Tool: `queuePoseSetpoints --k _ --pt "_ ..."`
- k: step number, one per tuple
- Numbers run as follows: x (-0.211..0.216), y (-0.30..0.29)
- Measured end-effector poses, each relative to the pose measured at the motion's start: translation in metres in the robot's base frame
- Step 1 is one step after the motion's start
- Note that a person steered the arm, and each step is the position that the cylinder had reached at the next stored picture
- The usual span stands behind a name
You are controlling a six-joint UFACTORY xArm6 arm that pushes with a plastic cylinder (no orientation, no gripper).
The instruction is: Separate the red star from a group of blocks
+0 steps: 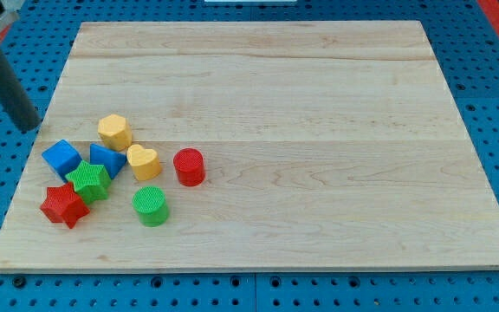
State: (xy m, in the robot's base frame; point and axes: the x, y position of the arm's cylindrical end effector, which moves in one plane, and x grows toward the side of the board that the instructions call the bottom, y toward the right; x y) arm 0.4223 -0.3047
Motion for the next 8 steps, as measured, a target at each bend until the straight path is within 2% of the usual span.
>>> queuePoseSetpoints --k 2,3,5,6,8 --pt "0.113 0.033" --pt "0.113 0.034" --pt "0.147 0.153" --pt "0.153 0.178" --pt "0.128 0.292"
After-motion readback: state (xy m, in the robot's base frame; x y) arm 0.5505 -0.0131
